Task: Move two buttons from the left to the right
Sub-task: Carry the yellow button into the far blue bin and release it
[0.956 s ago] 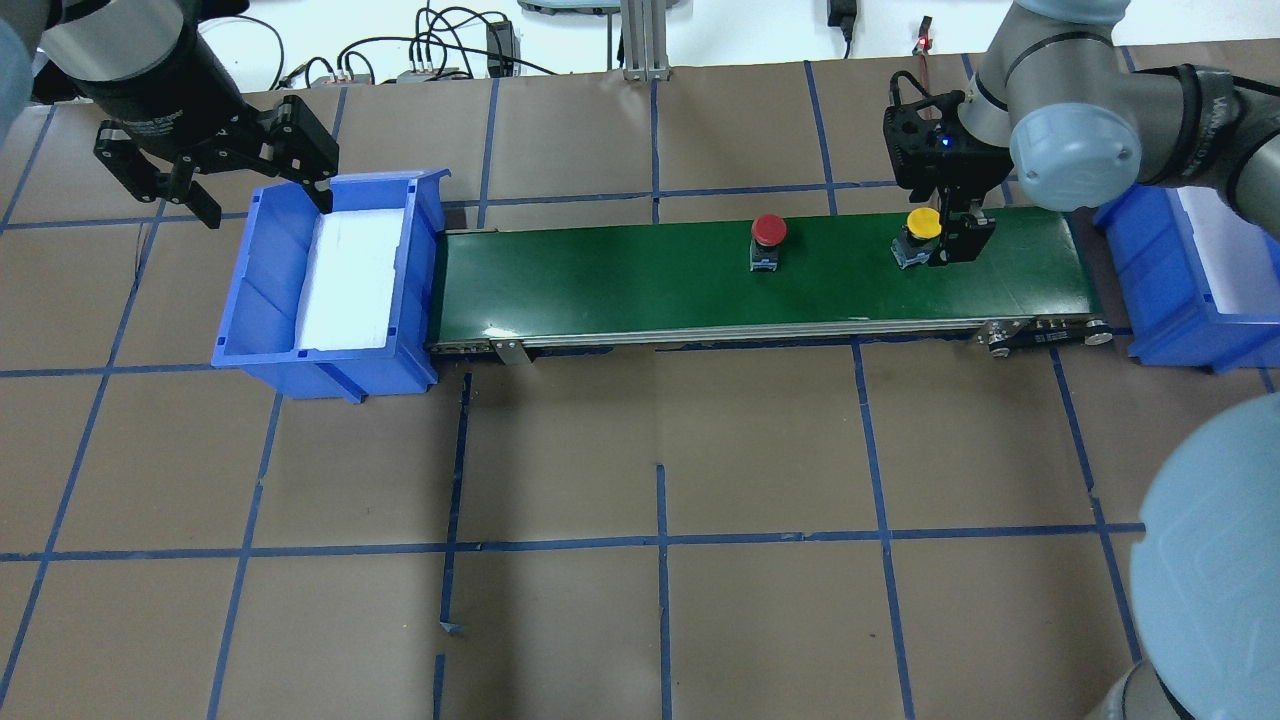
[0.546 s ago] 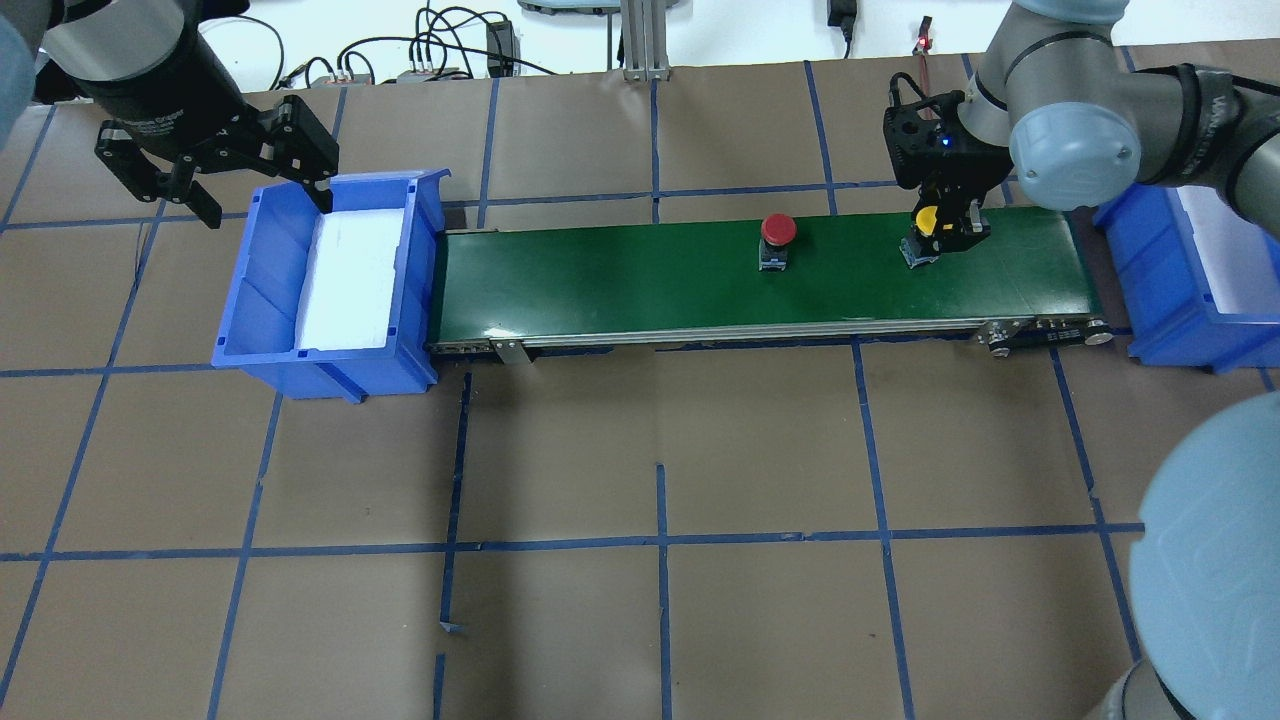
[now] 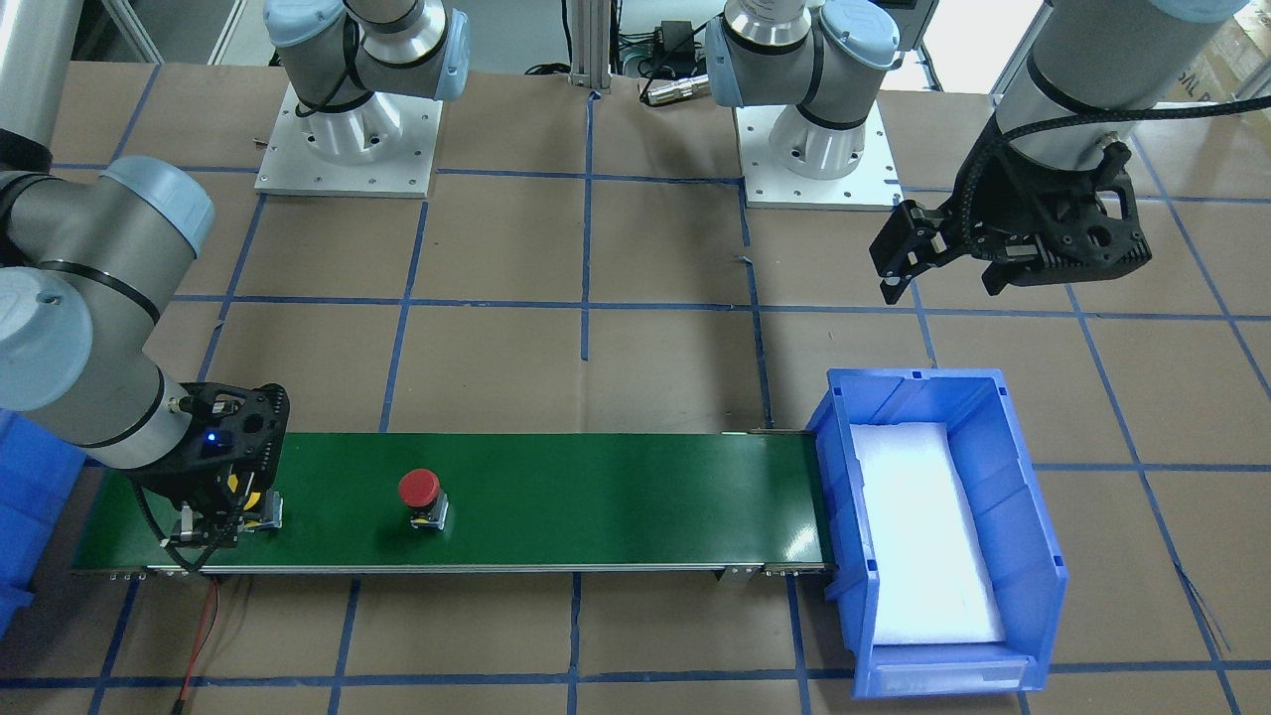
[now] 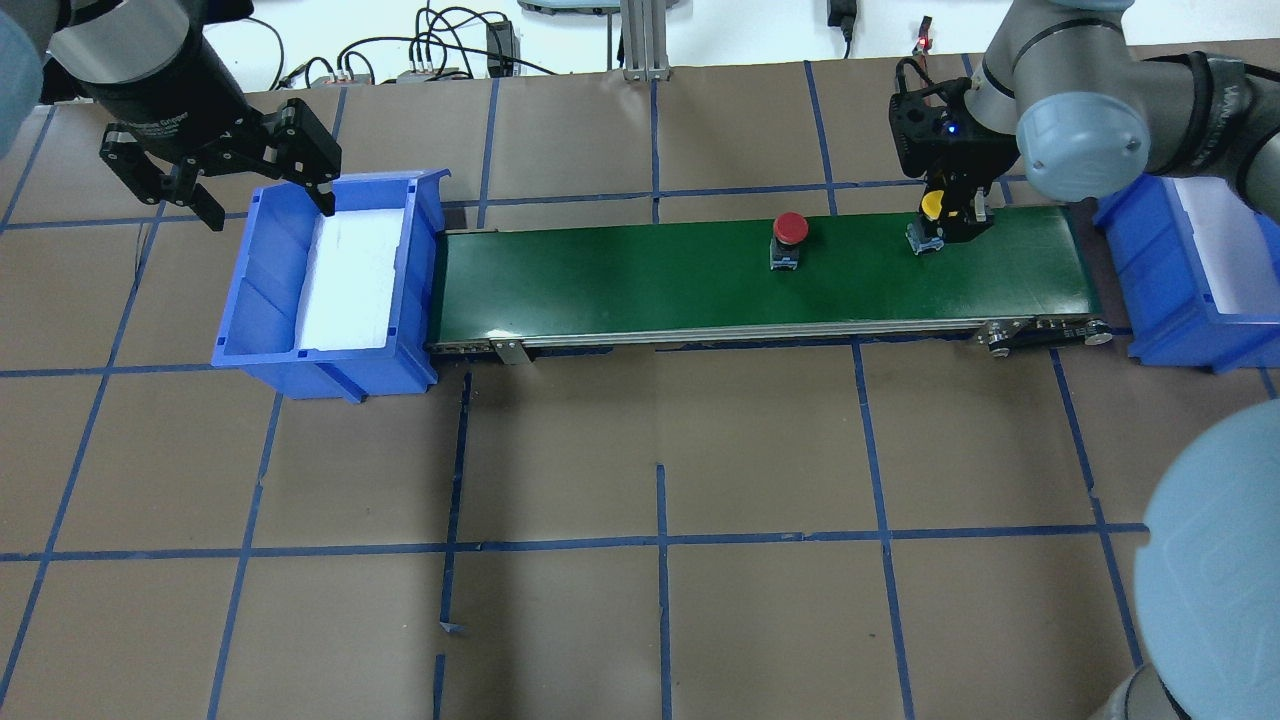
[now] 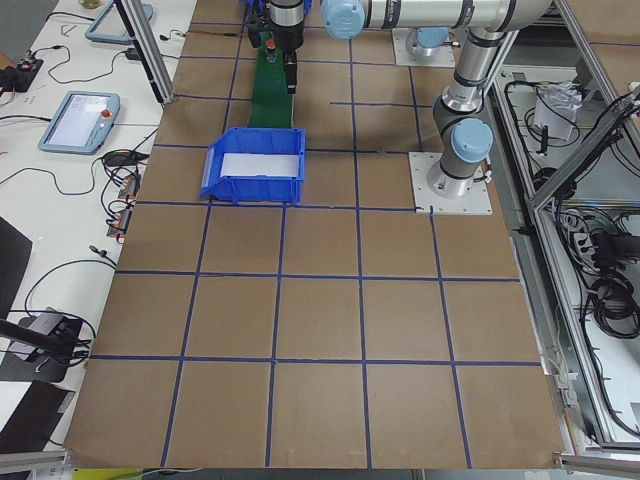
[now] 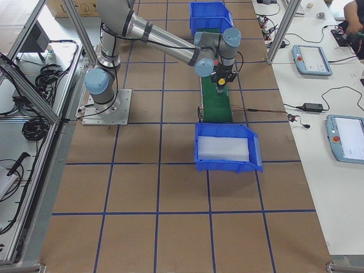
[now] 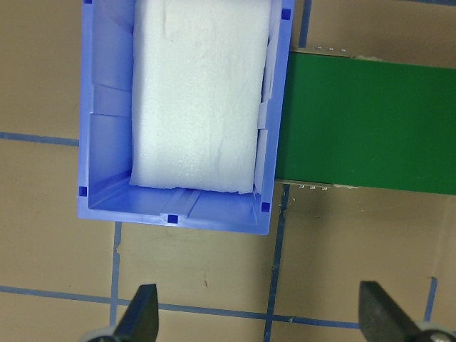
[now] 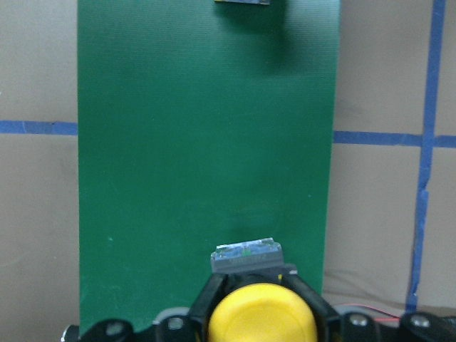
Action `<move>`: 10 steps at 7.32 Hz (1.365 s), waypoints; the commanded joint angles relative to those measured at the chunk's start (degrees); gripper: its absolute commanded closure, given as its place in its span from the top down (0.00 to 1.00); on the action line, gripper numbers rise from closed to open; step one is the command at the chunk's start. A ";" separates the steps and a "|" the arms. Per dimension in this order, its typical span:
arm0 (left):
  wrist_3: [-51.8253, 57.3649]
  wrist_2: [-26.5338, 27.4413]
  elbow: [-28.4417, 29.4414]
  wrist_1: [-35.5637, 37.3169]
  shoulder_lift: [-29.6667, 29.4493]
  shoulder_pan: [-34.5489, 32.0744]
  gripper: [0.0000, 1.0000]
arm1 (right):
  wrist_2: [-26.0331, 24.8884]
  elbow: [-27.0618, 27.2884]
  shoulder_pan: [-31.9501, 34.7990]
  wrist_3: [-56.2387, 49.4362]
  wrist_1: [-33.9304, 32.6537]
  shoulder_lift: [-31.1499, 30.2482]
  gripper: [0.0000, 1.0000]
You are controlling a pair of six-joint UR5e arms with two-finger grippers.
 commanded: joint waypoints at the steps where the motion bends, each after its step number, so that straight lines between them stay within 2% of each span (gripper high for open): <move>1: 0.00 -0.06 -0.10 0.10 0.14 0.00 1.00 | -1.32 -5.61 -4.25 -0.39 0.70 -0.18 0.09; 3: 0.00 -0.06 0.07 0.10 -0.38 0.00 1.00 | -1.69 -8.45 -13.81 -2.57 1.06 -0.44 0.09; 5: 0.00 -0.06 -0.20 0.01 0.32 0.00 1.00 | -0.82 -8.63 -24.36 -9.23 1.06 -0.10 0.09; 7: 0.00 -0.06 -0.20 -0.17 0.07 -0.09 1.00 | -0.90 -7.58 -26.43 -14.26 0.02 2.70 0.09; 8: 0.00 -0.06 -0.20 0.01 -0.38 -0.09 1.00 | -0.90 -8.10 -27.22 -17.76 -1.56 6.64 0.09; 10: 0.00 -0.06 -0.28 0.45 -0.04 -0.09 1.00 | -0.81 -8.27 -29.07 -18.23 -2.89 9.92 0.09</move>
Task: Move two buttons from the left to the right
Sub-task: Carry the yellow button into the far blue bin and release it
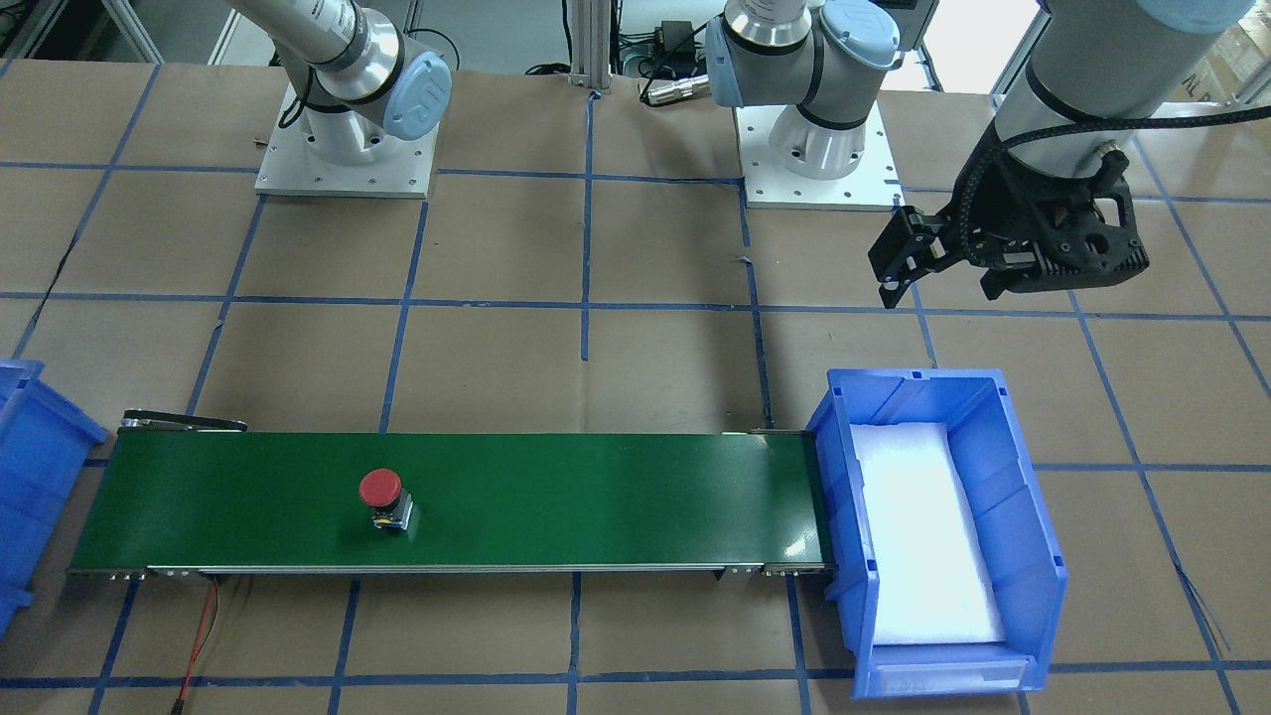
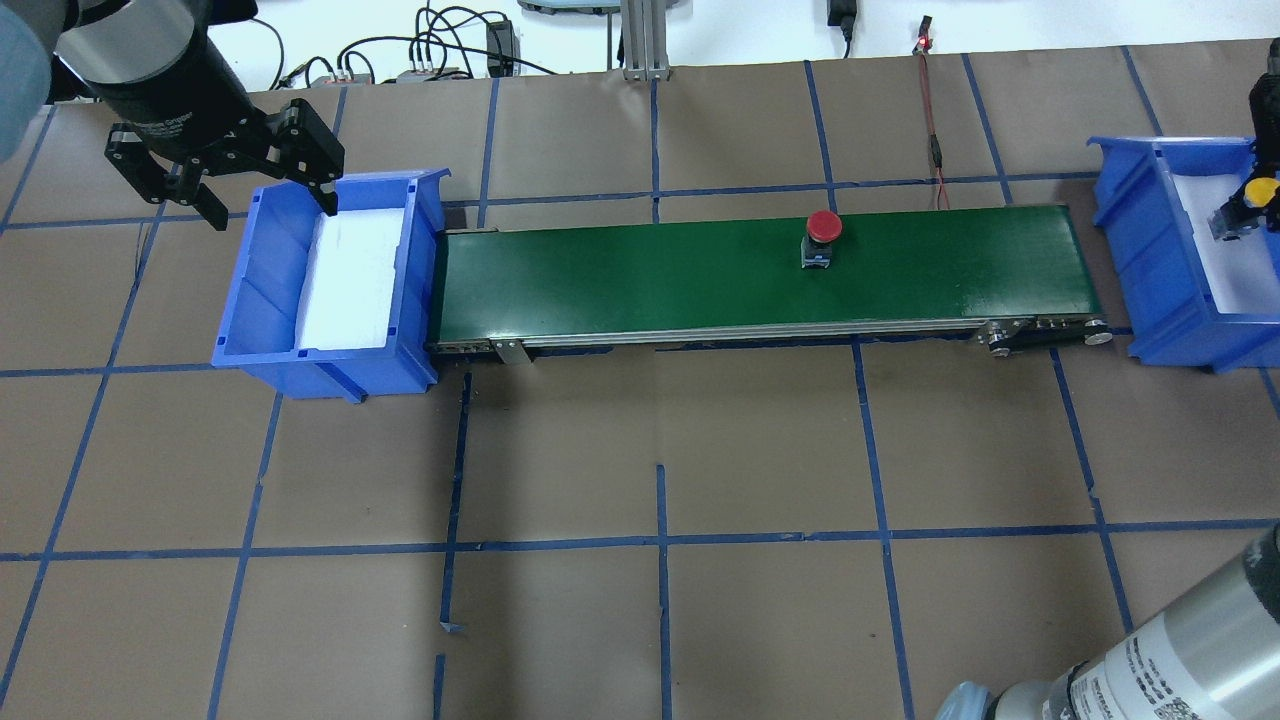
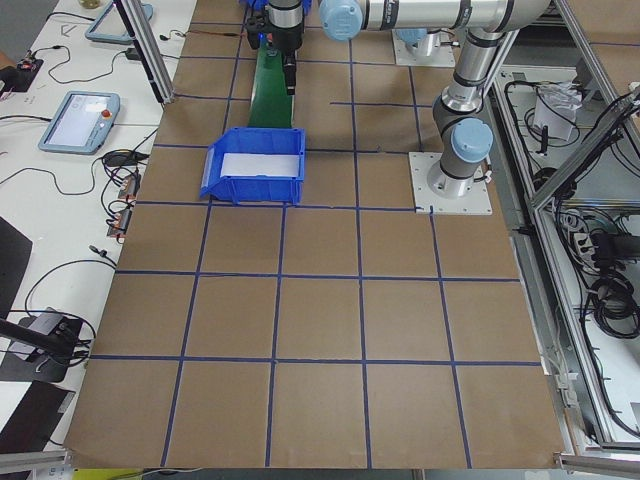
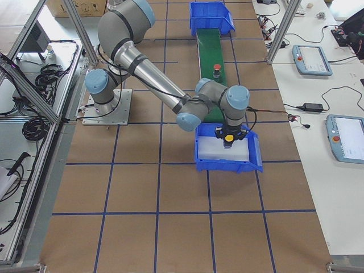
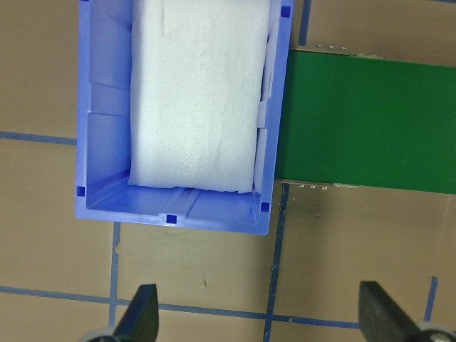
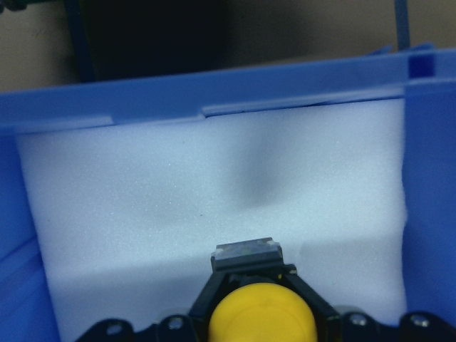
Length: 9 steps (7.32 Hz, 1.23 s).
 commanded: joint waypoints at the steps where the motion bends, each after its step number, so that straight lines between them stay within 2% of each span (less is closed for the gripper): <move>1: 0.00 0.05 -0.28 -0.18 0.78 -0.09 1.00 | 0.03 0.10 -0.78 -0.37 -0.64 2.55 0.15; 2: 0.09 0.05 -0.55 -0.18 0.87 0.00 1.00 | 0.12 -0.24 -0.78 -0.45 -0.64 2.47 0.83; 3: 0.00 -0.04 -0.46 0.16 0.52 0.17 1.00 | -0.05 -0.33 -0.78 -1.06 -0.64 2.56 1.00; 5: 0.00 -0.04 -0.46 0.26 0.17 0.17 1.00 | 0.03 -1.29 -0.17 -1.07 -0.47 1.25 1.00; 6: 0.00 -0.04 -0.46 0.17 0.25 0.09 1.00 | 0.64 -2.61 1.31 -1.15 1.54 -0.94 1.00; 7: 0.00 0.05 -0.46 0.17 -0.10 0.09 1.00 | 1.52 -3.40 3.41 -0.37 6.34 -4.44 0.99; 8: 0.00 0.05 -0.29 -0.53 0.51 0.00 1.00 | 2.14 -3.41 7.79 2.33 7.26 -6.30 0.99; 9: 0.00 3.01 -0.28 -0.45 -0.01 0.00 1.00 | 2.05 -3.06 13.14 4.01 7.44 -6.58 0.99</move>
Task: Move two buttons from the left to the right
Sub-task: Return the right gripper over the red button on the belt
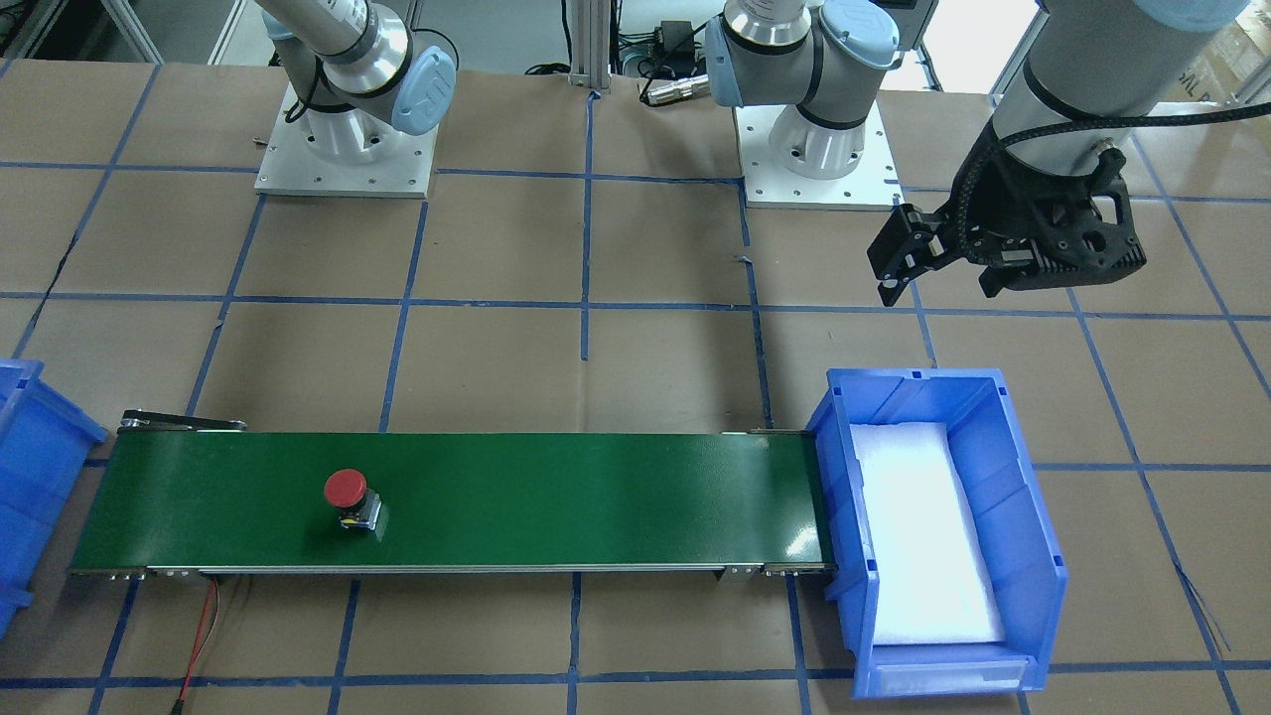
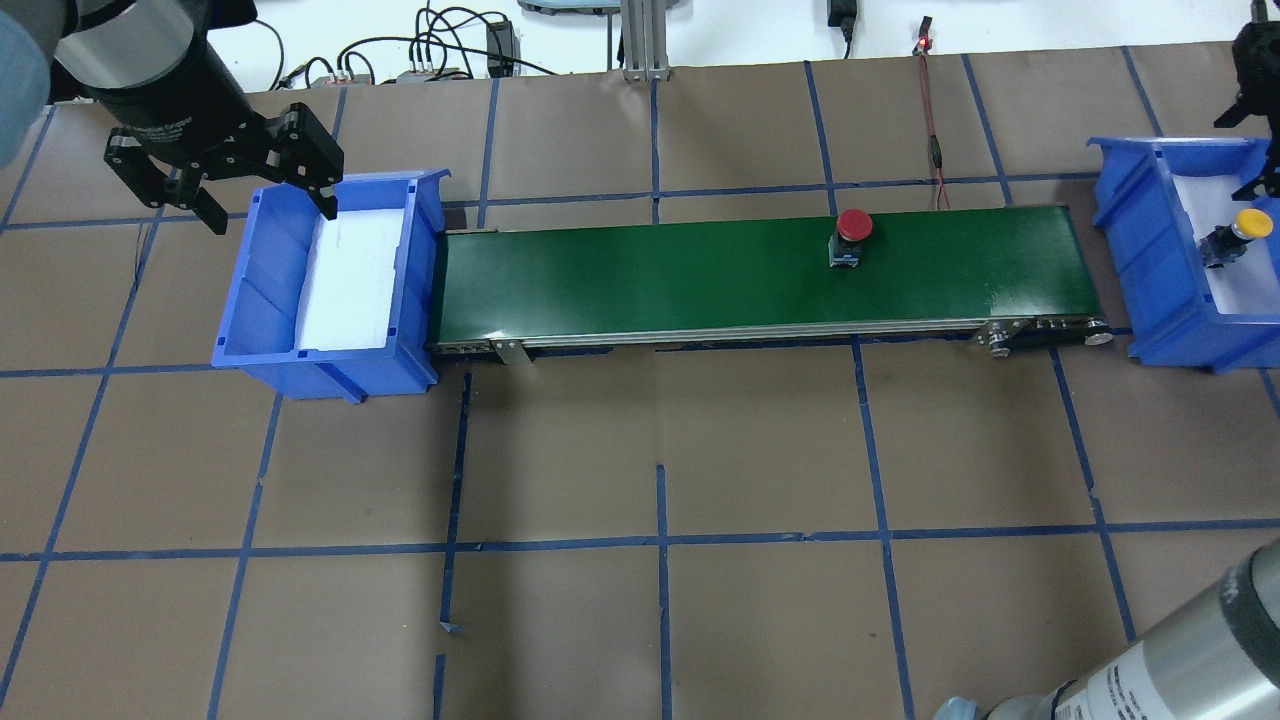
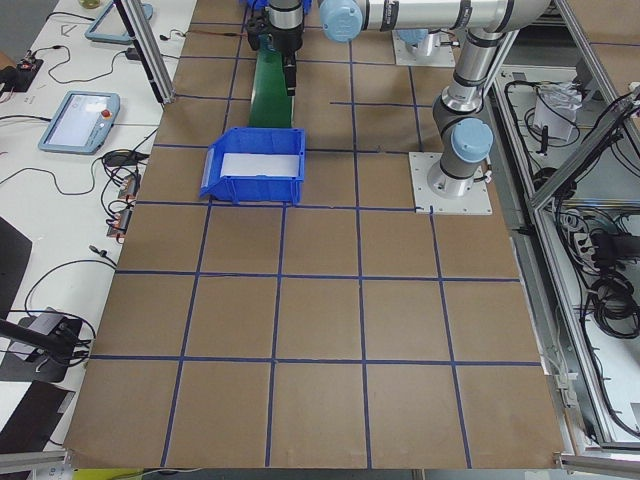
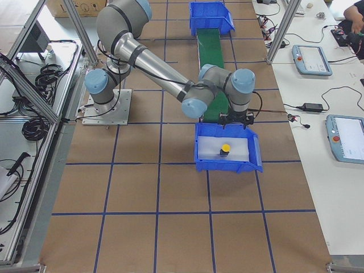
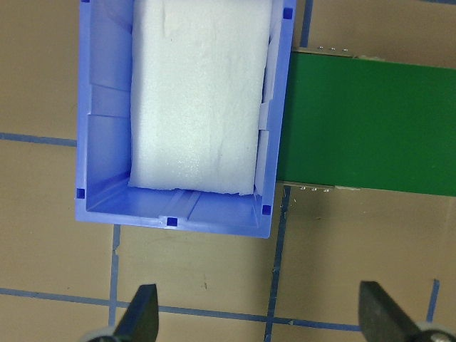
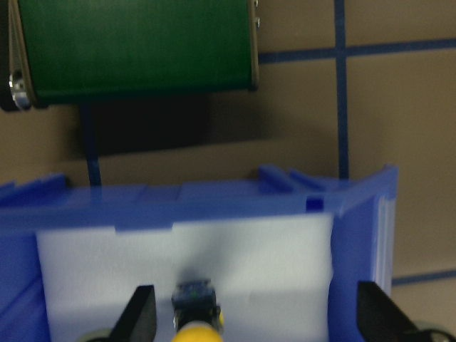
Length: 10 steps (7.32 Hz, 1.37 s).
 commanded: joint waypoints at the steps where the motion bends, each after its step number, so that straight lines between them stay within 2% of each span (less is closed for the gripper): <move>1: -0.09 3.39 0.50 0.17 -0.57 -0.12 1.00 | 0.20 0.54 10.01 4.26 1.08 -0.53 0.97; 4: -0.18 3.40 0.16 0.26 -0.66 -0.29 1.00 | 0.64 3.26 15.40 12.16 0.29 5.18 0.98; 7: 0.00 3.31 -0.11 0.09 -0.75 -0.29 1.00 | 3.44 5.11 16.37 16.84 0.73 4.67 0.98; 8: 0.00 3.40 -0.11 0.09 -0.66 -0.29 1.00 | 3.19 5.46 17.24 20.59 1.25 3.97 0.98; 10: 0.00 3.31 -0.11 0.26 -0.66 -0.21 1.00 | 2.49 9.14 18.65 20.89 0.91 0.38 0.98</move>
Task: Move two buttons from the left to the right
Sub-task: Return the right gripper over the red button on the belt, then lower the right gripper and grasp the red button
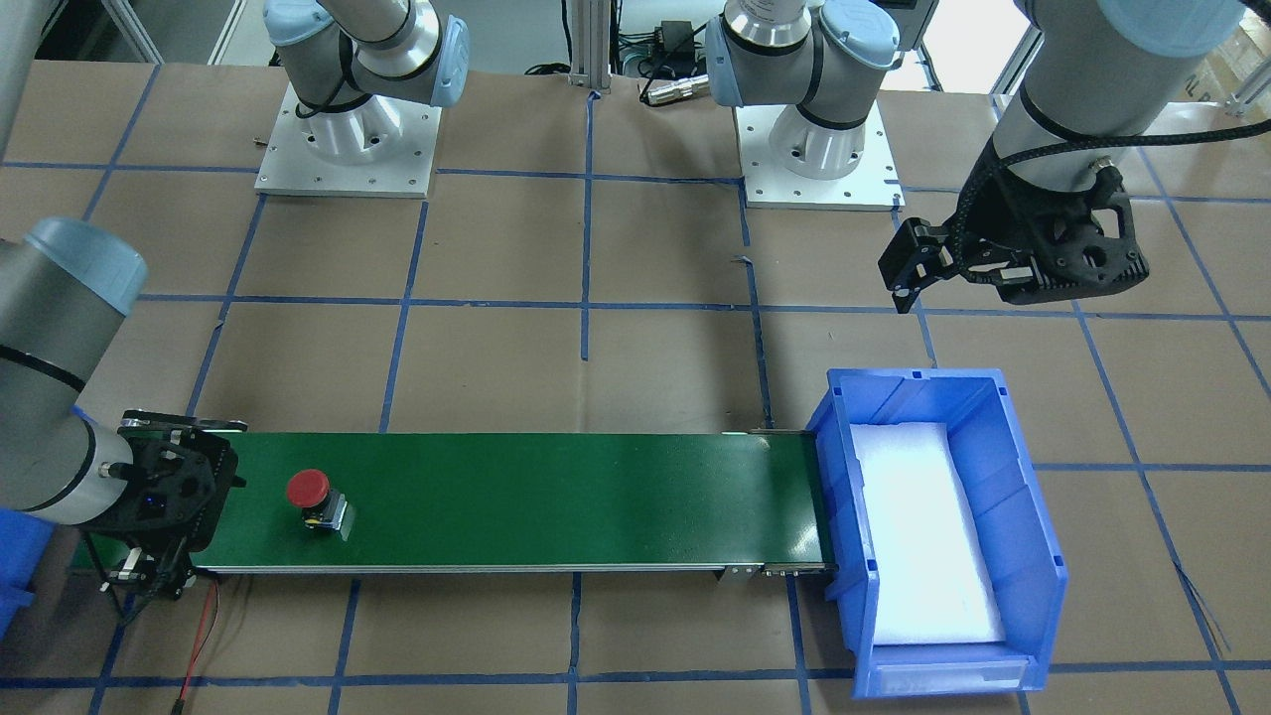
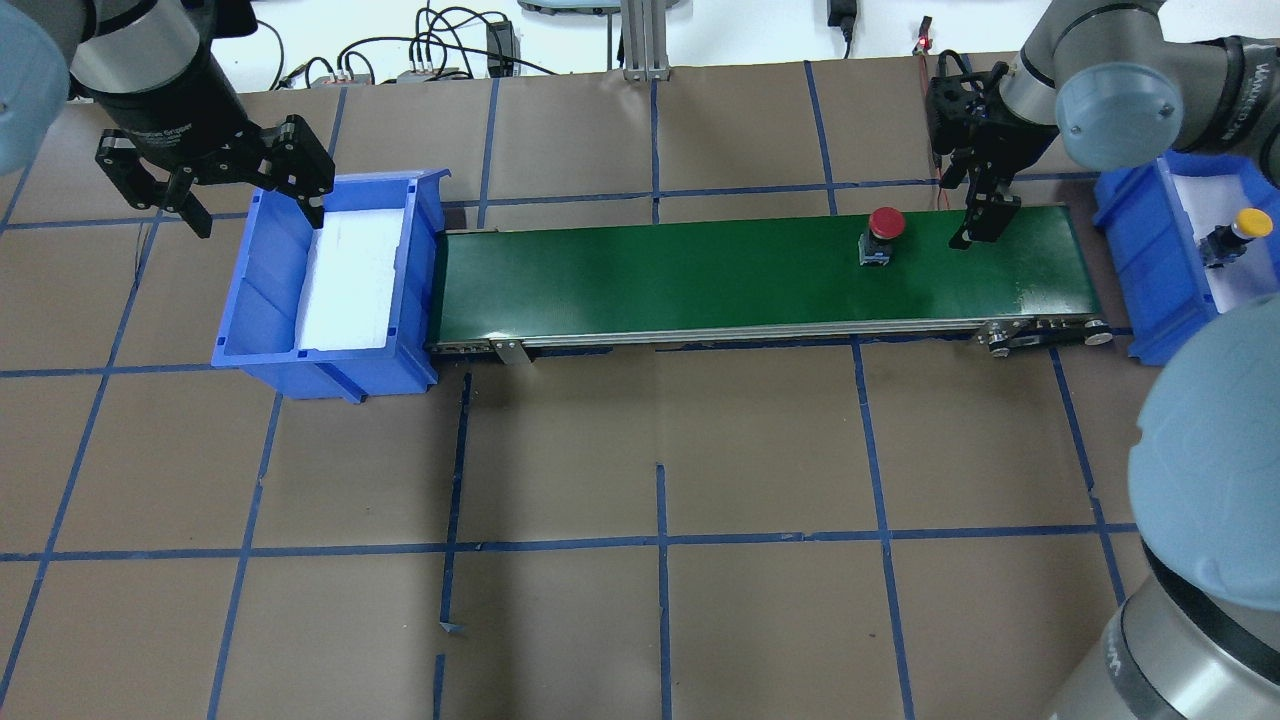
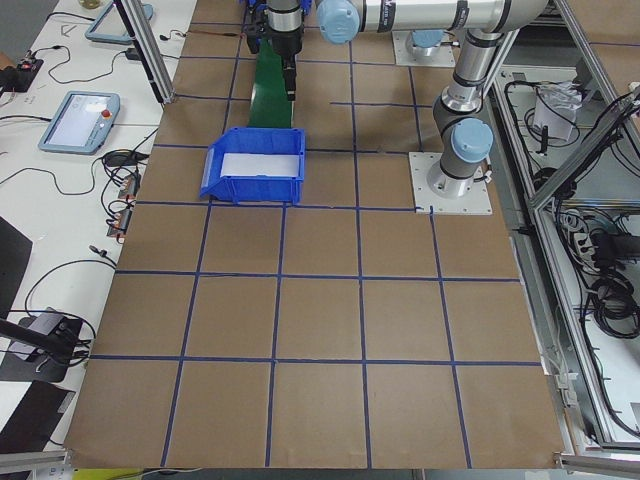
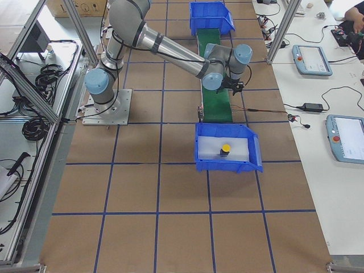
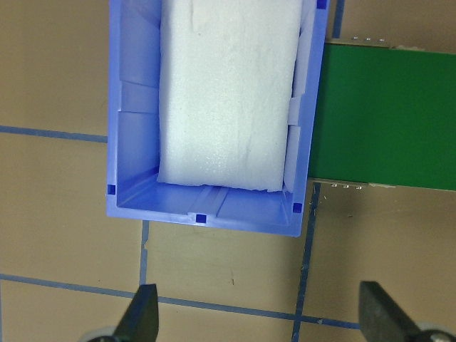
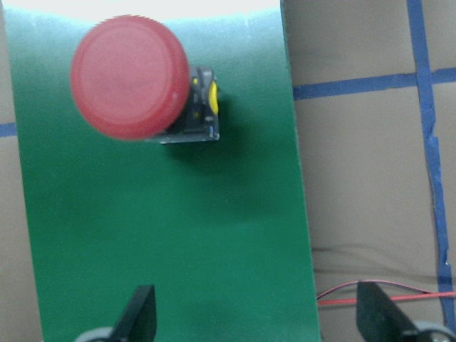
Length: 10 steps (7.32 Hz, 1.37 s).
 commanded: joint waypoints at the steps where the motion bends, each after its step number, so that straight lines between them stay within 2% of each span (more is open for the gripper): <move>1: 0.00 -0.02 -0.01 0.15 -0.14 0.12 1.00 | -0.53 3.50 1.51 0.37 -0.72 -4.38 0.98; 5: 0.00 -0.02 -0.01 0.15 -0.14 0.12 1.00 | -3.78 3.96 4.23 0.10 -0.81 -4.93 0.98; 10: 0.00 -0.02 -0.09 -0.03 0.03 0.12 1.00 | -3.52 4.05 4.33 0.28 -0.99 -4.49 0.96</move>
